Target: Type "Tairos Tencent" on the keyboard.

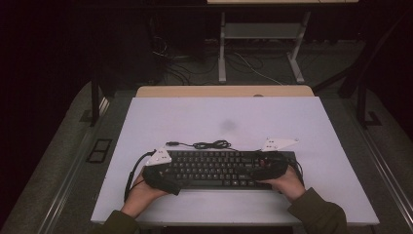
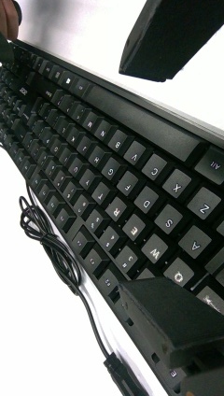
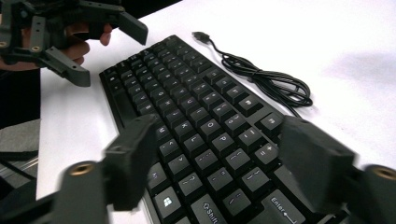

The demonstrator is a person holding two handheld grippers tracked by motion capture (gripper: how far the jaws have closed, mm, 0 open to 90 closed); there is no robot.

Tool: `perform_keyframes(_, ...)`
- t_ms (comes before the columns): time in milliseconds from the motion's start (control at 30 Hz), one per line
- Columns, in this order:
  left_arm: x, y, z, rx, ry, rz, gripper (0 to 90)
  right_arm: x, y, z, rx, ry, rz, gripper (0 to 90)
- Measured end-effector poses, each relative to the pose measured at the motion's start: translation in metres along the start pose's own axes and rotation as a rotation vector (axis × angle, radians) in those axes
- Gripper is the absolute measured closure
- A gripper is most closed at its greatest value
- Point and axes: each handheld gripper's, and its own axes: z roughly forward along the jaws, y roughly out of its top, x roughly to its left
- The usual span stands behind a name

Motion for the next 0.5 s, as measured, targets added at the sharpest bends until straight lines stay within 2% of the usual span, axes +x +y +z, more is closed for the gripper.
perform_keyframes(67,0.0002,-0.0001,0.0,0.0,0.0,0.0,0.0,0.0001,-0.0002,0.0001,0.003,0.003,-0.003,35.8)
perform_keyframes(333,0.0004,-0.0003,-0.0004,0.001,0.001,0.004,0.0,0.0016,-0.0019,0.0018,0.029,0.018,-0.026,57.2)
perform_keyframes(367,0.0003,-0.0003,-0.0004,0.001,0.002,0.003,0.0,0.0018,-0.0021,0.0018,0.034,0.017,-0.034,63.3)
perform_keyframes(400,0.0004,-0.0003,-0.0005,0.001,0.001,0.004,0.0,0.0018,-0.0021,0.0018,0.034,0.017,-0.034,63.3)
perform_keyframes(500,0.0004,-0.0004,-0.0004,0.002,0.002,0.004,0.0,0.0025,-0.0027,0.0021,0.046,0.023,-0.04,72.1)
